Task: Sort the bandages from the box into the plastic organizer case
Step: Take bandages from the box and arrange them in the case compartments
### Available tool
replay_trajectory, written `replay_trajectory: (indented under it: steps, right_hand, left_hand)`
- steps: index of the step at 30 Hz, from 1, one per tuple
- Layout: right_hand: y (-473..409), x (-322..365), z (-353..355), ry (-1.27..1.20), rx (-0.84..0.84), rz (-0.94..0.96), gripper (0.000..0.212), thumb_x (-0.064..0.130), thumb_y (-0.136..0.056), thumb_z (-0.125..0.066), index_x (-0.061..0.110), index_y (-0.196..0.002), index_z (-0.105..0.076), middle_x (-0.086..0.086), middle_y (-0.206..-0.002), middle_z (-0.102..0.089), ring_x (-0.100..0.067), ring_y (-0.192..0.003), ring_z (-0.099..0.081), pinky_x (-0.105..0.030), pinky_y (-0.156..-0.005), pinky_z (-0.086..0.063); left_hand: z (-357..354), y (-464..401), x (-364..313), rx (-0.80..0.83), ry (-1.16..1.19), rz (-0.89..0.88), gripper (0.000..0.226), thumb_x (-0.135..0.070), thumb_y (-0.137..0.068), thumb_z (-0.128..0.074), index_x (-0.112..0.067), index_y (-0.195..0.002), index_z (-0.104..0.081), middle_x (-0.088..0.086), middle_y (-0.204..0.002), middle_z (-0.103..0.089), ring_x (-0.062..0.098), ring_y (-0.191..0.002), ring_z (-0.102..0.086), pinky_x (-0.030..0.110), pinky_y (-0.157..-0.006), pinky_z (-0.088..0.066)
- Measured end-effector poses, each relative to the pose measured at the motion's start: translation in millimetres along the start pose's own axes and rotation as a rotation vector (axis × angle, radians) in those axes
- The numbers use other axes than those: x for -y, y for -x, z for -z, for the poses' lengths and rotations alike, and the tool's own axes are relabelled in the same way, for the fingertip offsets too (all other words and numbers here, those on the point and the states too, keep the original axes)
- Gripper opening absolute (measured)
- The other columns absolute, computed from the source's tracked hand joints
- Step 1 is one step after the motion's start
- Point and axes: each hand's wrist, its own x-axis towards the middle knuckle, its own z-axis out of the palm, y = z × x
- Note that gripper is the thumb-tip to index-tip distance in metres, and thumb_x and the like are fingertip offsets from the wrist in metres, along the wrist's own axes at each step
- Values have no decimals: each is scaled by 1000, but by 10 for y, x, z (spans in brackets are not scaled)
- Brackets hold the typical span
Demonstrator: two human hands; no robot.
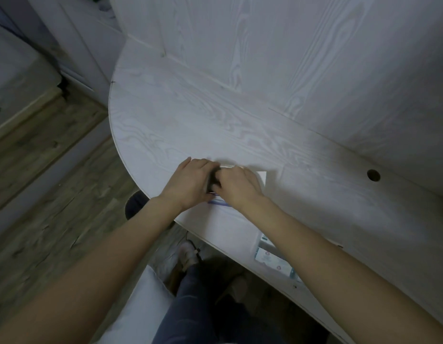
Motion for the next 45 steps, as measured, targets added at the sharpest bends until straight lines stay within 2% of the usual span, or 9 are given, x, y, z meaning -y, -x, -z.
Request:
replay_trajectory:
  steps: [6,13,15,20,25,29,36,40,45]
  right_hand:
    - [-92,69,44,-51,92,-83,15,12,-88,-57,12,-102,-61,-11,-109,-66,-29,-100,-62,-29,-69,-39]
    - [58,-325,199,-559,-85,-274,11,12,-84,-65,18,-89,-71,-6,-98,-71,-23,-90,-64,-30,-73,-51]
    - [140,-438,267,-699,-106,-276,12,7,-83,-65,17,-87,-72,-6,-90,-71,-15,-75,-64,-25,-63,-48]
    - [337,-678,353,-1112,-99,-350,13,-1,-80,-70,13,-80,-71,-10,-82,-69,-24,-68,-67,-33,-69,-58]
    - [528,-852,314,-1225,-167,-311,15,-4,-80,-69,10,-84,-70,-15,-84,-69,-27,-75,-67,-31,-69,-56]
    - [776,-1014,299,-1262,-172,-293,19,-6,-76,-72,7,-90,-69,-6,-79,-67,-12,-71,-67,-27,-69,-56]
    - [1269,-1321,170,-1372,-296,-380,23,-12,-77,-68,6,-91,-69,-13,-84,-69,-14,-70,-66,-20,-67,-55]
    - [1538,-1419,60,-1368,-297,-410,23,-11,-77,-69,9,-88,-70,-12,-87,-70,-14,-73,-69,-20,-66,-55]
    - [1706,-1497,-104,-1352,-326,-536,24,-10,-74,-73,8,-90,-70,-14,-95,-70,-24,-83,-68,-33,-74,-59]
  left_hand:
    - [2,4,31,-3,28,-7,69,-34,-72,-77,-18,-132,-48,1,-129,-55,21,-121,-46,33,-108,-26]
    - [115,-3,-74,88,-56,6,98,-48,-70,-76,-19,-148,-23,-4,-152,-29,17,-142,-14,28,-111,-12]
    - [139,0,-152,65,52,-7,104,-50,-69,-77,-18,-149,-19,-4,-153,-27,16,-143,-12,29,-111,-13]
    - [225,-88,-468,65,428,-29,80,-35,-77,-76,-15,-143,-35,1,-137,-47,17,-128,-37,18,-96,-29]
    - [187,-203,-681,120,269,-51,24,-34,-85,-68,-21,-99,-53,-7,-88,-54,17,-85,-52,25,-64,-34]
    - [110,-226,-922,176,295,-59,21,-28,-88,-63,-22,-89,-43,-2,-83,-58,17,-75,-55,23,-59,-41]
    - [29,-129,-1418,498,985,116,27,-32,-94,-55,-6,-97,-58,7,-76,-72,10,-55,-59,16,-47,-42]
    - [-187,-107,-1562,583,927,95,29,-29,-96,-52,-8,-78,-59,-2,-62,-58,6,-44,-44,15,-46,-35]
    - [-371,-7,-1724,540,934,60,12,-22,-96,-54,-11,-96,-59,-2,-68,-56,-1,-46,-44,14,-47,-33]
